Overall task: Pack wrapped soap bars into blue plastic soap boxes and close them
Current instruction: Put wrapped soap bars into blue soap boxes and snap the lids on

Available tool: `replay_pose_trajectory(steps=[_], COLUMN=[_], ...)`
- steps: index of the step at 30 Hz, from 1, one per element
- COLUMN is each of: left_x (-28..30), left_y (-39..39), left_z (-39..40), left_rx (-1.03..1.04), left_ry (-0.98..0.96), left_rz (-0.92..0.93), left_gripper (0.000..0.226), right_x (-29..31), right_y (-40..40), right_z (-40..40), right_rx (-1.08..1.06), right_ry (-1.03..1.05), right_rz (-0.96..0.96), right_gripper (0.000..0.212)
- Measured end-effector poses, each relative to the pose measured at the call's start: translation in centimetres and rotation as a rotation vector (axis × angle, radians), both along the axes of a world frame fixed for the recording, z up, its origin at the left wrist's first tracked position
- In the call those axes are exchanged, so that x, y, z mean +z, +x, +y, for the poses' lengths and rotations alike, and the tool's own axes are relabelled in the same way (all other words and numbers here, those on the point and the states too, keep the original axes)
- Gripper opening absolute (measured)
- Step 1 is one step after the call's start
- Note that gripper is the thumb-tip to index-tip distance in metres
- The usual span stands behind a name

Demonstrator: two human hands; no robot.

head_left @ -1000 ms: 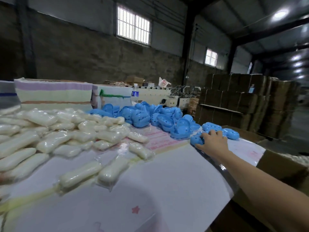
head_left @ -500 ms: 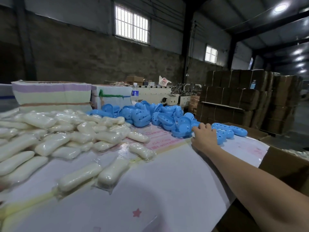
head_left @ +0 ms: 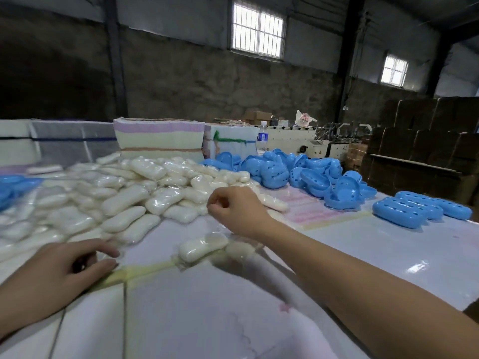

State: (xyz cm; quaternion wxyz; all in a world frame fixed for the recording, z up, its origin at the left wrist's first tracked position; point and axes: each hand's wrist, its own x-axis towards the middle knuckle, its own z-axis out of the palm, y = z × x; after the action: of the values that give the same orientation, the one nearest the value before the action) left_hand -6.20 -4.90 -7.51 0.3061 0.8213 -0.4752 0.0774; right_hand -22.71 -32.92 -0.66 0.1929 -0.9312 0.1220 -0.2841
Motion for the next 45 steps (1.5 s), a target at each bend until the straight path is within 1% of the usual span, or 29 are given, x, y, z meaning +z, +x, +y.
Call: replay_pose_trajectory(steps=[2, 4, 6, 9, 10, 13, 15, 17, 19, 21, 25, 27, 30, 33, 35, 39, 42, 43, 45], left_x=[1.4, 1.6, 1.7, 1.8, 1.9, 2.3, 3.0, 3.9, 4.8, 5.3, 4.8, 3.8, 2.8, 2.9, 3.1, 3.2, 3.5, 3.5, 3.6], left_y=[-1.0, -1.6, -1.5, -1.1, -1.1, -0.9, -0.8, -0.3, 0.9, 3.2, 7.7, 9.1, 9.8, 9.8, 9.9, 9.6, 9.2, 9.1, 9.0], left_z=[-0.1, -0.1, -0.2, 0.1, 0.3, 0.6, 0.9, 1.6, 2.8, 4.8, 10.4, 12.3, 13.0, 13.0, 13.1, 13.0, 13.1, 13.2, 13.4], left_rx=[0.025, 0.032, 0.079, 0.159, 0.182, 0.255, 0.303, 0.358, 0.461, 0.604, 0.930, 1.031, 1.021, 1.002, 1.006, 1.030, 1.063, 1.067, 1.072], left_ry=[-0.078, -0.129, -0.159, -0.182, -0.184, -0.194, -0.219, -0.252, -0.234, -0.157, 0.016, 0.086, 0.223, 0.307, 0.290, 0.271, 0.303, 0.303, 0.253], left_rz=[0.013, 0.047, 0.071, 0.078, 0.075, 0.074, 0.073, 0.025, -0.030, -0.022, 0.001, 0.032, 0.125, 0.166, 0.173, 0.153, 0.127, 0.115, 0.081], left_gripper=[0.011, 0.005, 0.015, 0.019, 0.019, 0.018, 0.014, 0.013, 0.011, 0.008, 0.035, 0.039, 0.021, 0.035, 0.042, 0.033, 0.034, 0.032, 0.021], right_x=[0.3, 0.6, 0.6, -1.1, -1.9, -3.6, -3.8, -3.8, -3.9, -3.9, -3.8, -3.7, -3.8, -3.9, -3.9, -4.0, -4.0, -4.0, -4.0], right_y=[2.1, 4.1, 6.1, 8.2, 8.6, 8.8, 8.6, 8.4, 8.1, 7.6, 7.1, 7.0, 7.1, 7.2, 7.3, 7.2, 7.1, 7.1, 7.2], right_z=[4.0, 7.5, 10.5, 13.3, 13.6, 13.0, 12.8, 13.5, 14.4, 15.0, 14.6, 14.5, 14.6, 14.6, 14.6, 14.4, 14.4, 14.4, 14.4], right_rx=[0.127, 0.239, 0.305, 0.264, 0.234, 0.240, 0.305, 0.374, 0.454, 0.529, 0.597, 0.607, 0.619, 0.624, 0.627, 0.630, 0.630, 0.628, 0.620], right_ry=[0.060, 0.153, 0.280, 0.493, 0.520, 0.497, 0.472, 0.401, 0.324, 0.277, 0.294, 0.284, 0.245, 0.246, 0.273, 0.262, 0.281, 0.284, 0.280], right_rz=[0.013, 0.009, -0.010, -0.118, -0.124, -0.063, -0.046, -0.044, -0.055, -0.033, 0.015, 0.027, 0.045, 0.044, 0.037, 0.034, 0.041, 0.045, 0.048], right_gripper=[0.012, 0.015, 0.016, 0.015, 0.016, 0.016, 0.015, 0.014, 0.015, 0.017, 0.014, 0.016, 0.018, 0.021, 0.024, 0.023, 0.017, 0.016, 0.016])
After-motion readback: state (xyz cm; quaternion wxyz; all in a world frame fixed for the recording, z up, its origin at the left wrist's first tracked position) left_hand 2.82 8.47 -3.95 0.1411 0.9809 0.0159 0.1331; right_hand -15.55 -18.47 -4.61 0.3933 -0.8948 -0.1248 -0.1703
